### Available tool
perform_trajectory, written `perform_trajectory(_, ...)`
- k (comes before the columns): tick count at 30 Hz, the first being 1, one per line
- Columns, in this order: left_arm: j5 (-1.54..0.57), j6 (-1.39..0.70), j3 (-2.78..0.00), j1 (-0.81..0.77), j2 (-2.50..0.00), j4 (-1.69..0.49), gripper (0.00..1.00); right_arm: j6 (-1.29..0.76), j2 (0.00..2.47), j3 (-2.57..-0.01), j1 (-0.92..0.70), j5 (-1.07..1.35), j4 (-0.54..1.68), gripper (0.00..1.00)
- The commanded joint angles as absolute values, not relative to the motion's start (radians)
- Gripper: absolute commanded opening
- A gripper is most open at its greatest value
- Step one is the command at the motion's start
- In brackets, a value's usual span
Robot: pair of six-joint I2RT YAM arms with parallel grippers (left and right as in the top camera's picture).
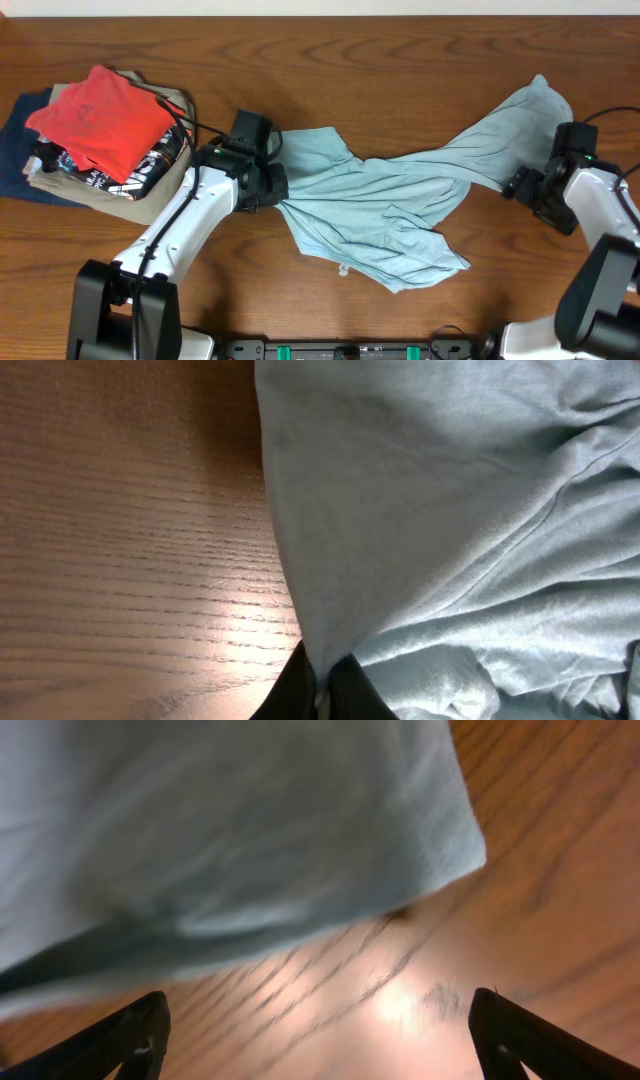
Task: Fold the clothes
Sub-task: 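Grasp the T-shirt's left side with the left gripper and pull left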
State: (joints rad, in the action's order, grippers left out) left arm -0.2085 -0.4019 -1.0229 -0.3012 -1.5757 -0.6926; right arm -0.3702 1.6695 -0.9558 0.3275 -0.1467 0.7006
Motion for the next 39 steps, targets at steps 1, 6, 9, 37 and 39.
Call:
perform_trajectory(1, -0.189, -0.385, -1.023, -0.297, -1.575, -0.694, 0.06, -0.407, 1.724, -0.966, 0.369, -0.145, 0.652, 0.93)
perform_trajectory(6, -0.189, -0.385, -1.023, -0.297, -1.575, -0.691, 0.06, -0.408, 1.779, -0.966, 0.381, -0.142, 0.554, 0.88)
perform_trajectory(9, -0.189, -0.385, -1.023, -0.297, -1.575, -0.691, 0.06, -0.408, 1.795, -0.966, 0.381, -0.146, 0.520, 0.72)
perform_trajectory(37, -0.189, -0.310, -1.023, -0.297, -1.470, -0.740, 0.06, -0.249, 1.188, -1.250, 0.562, -0.099, 1.025, 0.01)
perform_trajectory(39, -0.185, -0.310, -1.023, -0.297, -1.428, -0.729, 0.06, -0.235, 1.170, -1.266, 0.561, -0.075, 1.019, 0.01)
